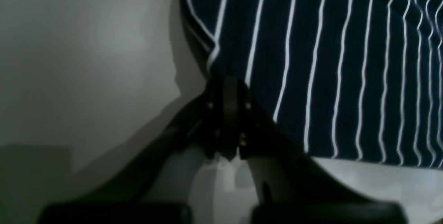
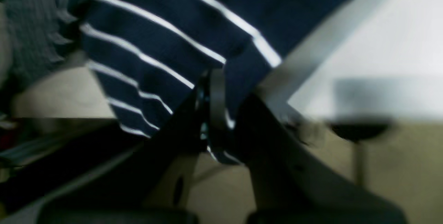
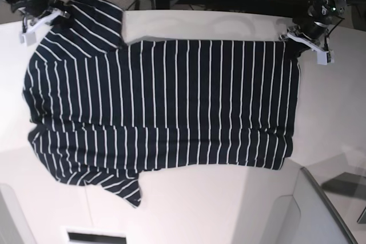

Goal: Layout the t-shirt on the table in an organized manner, then fold the t-shirt properly
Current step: 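Lift the shirt edge with both grippers and pull it taut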

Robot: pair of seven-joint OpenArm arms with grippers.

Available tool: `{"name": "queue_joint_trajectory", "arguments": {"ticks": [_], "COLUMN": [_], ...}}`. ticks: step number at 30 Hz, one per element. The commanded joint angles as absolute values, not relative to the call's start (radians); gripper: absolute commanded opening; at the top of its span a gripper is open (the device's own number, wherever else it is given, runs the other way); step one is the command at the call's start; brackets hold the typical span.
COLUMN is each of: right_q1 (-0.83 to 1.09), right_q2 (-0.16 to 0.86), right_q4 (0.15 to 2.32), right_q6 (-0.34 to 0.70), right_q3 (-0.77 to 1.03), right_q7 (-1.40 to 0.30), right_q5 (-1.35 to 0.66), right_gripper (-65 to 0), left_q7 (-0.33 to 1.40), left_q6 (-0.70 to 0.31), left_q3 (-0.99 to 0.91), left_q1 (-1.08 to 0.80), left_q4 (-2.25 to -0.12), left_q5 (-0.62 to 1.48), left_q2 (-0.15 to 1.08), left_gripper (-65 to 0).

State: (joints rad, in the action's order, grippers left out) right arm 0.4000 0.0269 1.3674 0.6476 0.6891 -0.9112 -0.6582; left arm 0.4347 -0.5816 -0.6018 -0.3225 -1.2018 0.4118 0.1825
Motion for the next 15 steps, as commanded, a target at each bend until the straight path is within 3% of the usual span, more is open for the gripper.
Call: {"name": "queue_joint_trajectory", "arguments": {"ticks": [1, 15], "right_q1": [0.42, 0.564], "right_q2": [0.033, 0.028], "right_q4": [1.431, 1.767], "right_q6": [0.659, 0.657], "right_q3": [0.699, 0.704], "right_q7": [-0.924, -1.032], "right_q5": [-0.676, -0.68], "right_gripper": [-65.0, -65.0], "left_q7": [0.446, 0.446], "left_q6": [-0.581, -0.581], "left_q3": [-0.608, -0.618], "left_q1": [-0.358, -0.581], "left_q4": [-1.248, -1.566], "left_q5": [0.398, 0.404], "left_q2": [0.188, 0.163], "left_gripper": [-65.0, -65.0]}}
